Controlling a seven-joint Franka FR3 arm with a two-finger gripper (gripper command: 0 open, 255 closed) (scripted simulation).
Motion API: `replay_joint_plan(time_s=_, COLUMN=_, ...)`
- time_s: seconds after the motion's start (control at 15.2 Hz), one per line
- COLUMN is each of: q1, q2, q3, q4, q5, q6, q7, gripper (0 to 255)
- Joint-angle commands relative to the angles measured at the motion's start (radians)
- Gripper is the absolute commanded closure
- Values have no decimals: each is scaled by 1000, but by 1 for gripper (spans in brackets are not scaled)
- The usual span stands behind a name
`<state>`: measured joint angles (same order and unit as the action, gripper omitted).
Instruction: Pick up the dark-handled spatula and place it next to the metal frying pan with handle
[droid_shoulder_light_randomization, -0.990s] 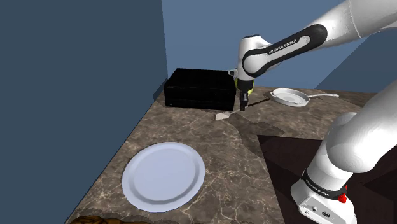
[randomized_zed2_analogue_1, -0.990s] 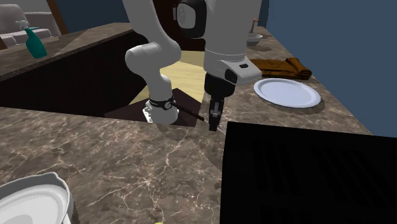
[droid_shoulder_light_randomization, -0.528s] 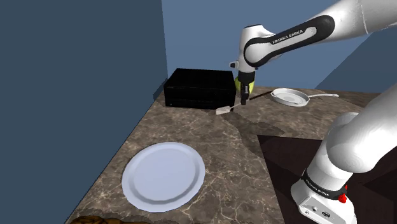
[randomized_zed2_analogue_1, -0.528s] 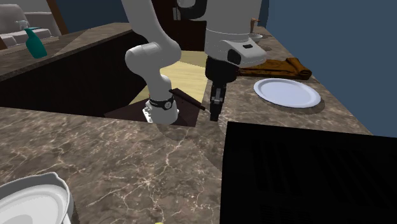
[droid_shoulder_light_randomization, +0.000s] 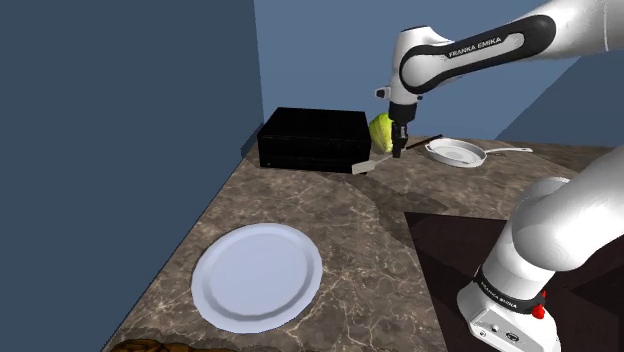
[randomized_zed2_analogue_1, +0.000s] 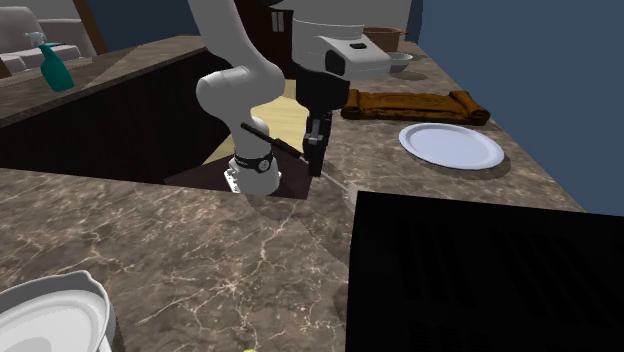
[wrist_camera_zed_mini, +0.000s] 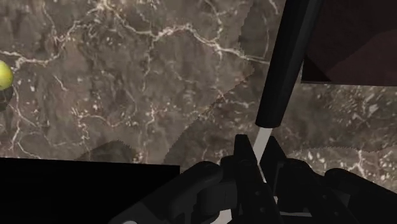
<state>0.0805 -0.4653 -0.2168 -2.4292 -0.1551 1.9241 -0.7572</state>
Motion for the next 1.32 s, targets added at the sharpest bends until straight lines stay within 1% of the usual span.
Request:
replay_joint_plan(time_s=0.0, q1=-25, q2=-59, q3=-24, q4=-48, q5=-26, q6=-7, q7=-32, gripper=255)
replay_joint_plan(time_s=0.33, q1=-95, q2=-187, q3=-89, q4=-130, q5=-96, q6=-42, q7=-121, gripper=255)
replay_joint_plan(time_s=0.66, q1=-176, q2=-294, q3=-165, q4=-181, q5=-175, q6=-83, q7=-224, gripper=255)
replay_joint_plan(time_s=0.99, q1=-258, q2=-372, q3=-251, q4=-201, q5=-261, q6=-120, q7=-340, gripper=255)
replay_joint_plan(time_s=1.25, q1=-320, q2=-409, q3=-328, q4=-194, q5=-330, q6=-142, q7=-439, gripper=255)
